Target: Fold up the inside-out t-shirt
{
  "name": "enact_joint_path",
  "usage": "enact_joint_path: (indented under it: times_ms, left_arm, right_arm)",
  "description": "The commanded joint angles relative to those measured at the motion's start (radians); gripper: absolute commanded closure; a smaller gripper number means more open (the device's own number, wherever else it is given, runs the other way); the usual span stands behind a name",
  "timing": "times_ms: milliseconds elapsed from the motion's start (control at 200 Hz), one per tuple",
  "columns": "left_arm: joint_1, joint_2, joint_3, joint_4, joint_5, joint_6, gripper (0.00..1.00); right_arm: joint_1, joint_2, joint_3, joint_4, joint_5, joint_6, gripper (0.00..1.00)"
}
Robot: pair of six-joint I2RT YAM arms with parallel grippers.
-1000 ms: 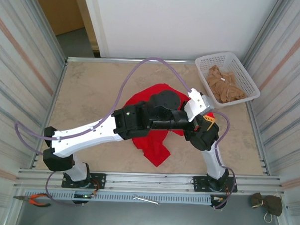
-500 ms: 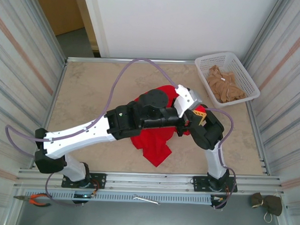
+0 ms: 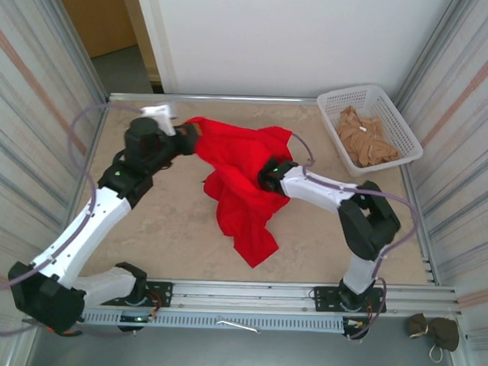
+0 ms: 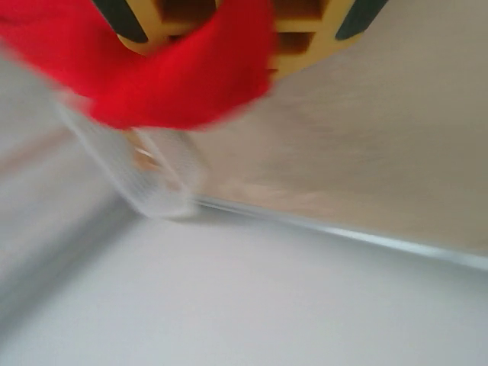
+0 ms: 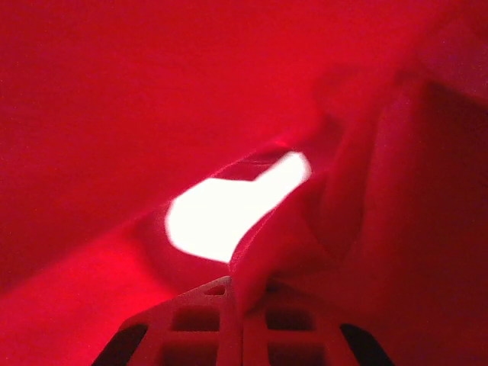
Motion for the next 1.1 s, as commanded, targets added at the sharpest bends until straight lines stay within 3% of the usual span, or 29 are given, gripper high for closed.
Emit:
enact_joint_path:
  times_ms: [0, 160, 386, 466, 551, 656, 772, 897, 1007, 1097]
  left_arm:
    - [0.166, 0.026, -0.14, 0.061, 0.088, -0.165, 1.0]
    - [0.321, 0.178, -0.282, 0.173, 0.189, -0.231, 1.0]
    - [0.331, 0.331, -0.27, 0.204, 0.238, -0.215, 1.0]
    - [0.325, 0.338, -0.249, 0.205, 0.266, -0.175, 0.77]
    - [0.315, 0.307, -0.219, 0.181, 0.287, -0.128, 0.45]
    - [0.292, 0.205, -0.197, 0.146, 0.303, -0.081, 0.36]
    - [0.189, 0.056, -0.19, 0.08, 0.256, -0.06, 0.33]
    - [-0.055, -0.034, -0.207, 0.102, 0.078, -0.047, 0.31]
    - [-0.267, 0.045, -0.153, 0.123, -0.092, 0.01, 0.3]
    - [-0.367, 0.182, -0.094, 0.156, -0.163, 0.027, 0.3]
  right_arm:
    - [-0.008, -0.128, -0.02, -0.023, -0.041, -0.045, 1.0]
    - [-0.029, -0.249, -0.023, -0.031, -0.03, -0.03, 1.0]
    - [-0.076, -0.317, -0.009, -0.025, -0.07, -0.002, 1.0]
    - [-0.086, -0.33, 0.006, -0.017, -0.062, -0.003, 1.0]
    - [-0.106, -0.333, 0.03, -0.005, -0.072, 0.002, 1.0]
    - [-0.13, -0.338, 0.062, 0.012, -0.071, 0.014, 1.0]
    - [-0.157, -0.342, 0.089, 0.048, -0.072, 0.046, 1.0]
    - [-0.161, -0.321, 0.145, 0.054, -0.068, 0.053, 1.0]
    - [-0.162, -0.299, 0.187, 0.05, -0.066, 0.06, 1.0]
    - [-0.158, -0.286, 0.216, 0.054, -0.066, 0.069, 1.0]
